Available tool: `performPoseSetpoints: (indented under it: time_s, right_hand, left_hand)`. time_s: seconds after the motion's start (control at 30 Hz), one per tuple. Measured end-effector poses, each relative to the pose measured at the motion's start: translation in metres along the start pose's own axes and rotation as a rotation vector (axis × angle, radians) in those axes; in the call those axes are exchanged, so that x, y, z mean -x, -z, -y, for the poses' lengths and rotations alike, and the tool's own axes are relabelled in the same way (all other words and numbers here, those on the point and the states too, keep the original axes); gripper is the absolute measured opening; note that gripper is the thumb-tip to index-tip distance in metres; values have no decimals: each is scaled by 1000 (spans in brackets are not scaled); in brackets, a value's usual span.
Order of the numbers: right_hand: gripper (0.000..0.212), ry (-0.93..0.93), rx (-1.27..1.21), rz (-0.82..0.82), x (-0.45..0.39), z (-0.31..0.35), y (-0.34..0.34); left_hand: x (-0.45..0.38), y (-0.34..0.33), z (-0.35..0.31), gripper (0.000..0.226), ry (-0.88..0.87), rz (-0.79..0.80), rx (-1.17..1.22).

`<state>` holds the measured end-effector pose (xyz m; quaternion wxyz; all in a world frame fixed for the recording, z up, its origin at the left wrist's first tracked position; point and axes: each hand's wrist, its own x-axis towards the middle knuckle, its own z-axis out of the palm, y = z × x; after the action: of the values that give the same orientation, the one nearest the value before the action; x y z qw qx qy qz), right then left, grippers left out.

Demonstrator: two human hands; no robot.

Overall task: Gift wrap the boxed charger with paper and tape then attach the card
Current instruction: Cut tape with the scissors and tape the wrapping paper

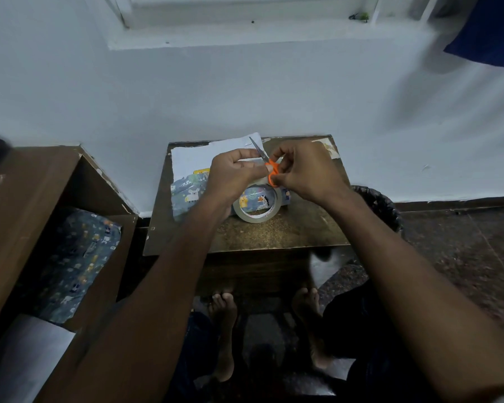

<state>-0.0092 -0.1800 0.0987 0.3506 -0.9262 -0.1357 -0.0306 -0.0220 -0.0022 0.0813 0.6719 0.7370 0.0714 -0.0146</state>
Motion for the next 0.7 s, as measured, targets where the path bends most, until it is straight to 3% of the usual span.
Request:
performPoseSetpoints:
  time_s: [0.13,0.2,0.37,0.53,0.7]
  right_hand:
    - [20,3,-15,28,2,1,3]
    - [9,-1,-57,-32,5,3,6]
    - [6,-53,-415,-213,2,5,5]
    - [12,-228,-657,-109,-4,-2,0]
    - [6,-292,-850,-144,-9,0,1]
  left_hand:
    - [0,1,1,29,5,-31,-52]
    - [0,1,1,26,2,-45,-70]
    - [-1,0,0,28,2,-29,-93]
    - [0,-2,1,31,-41,8,-164]
    - [-1,-2,2,38,-52,25,-193]
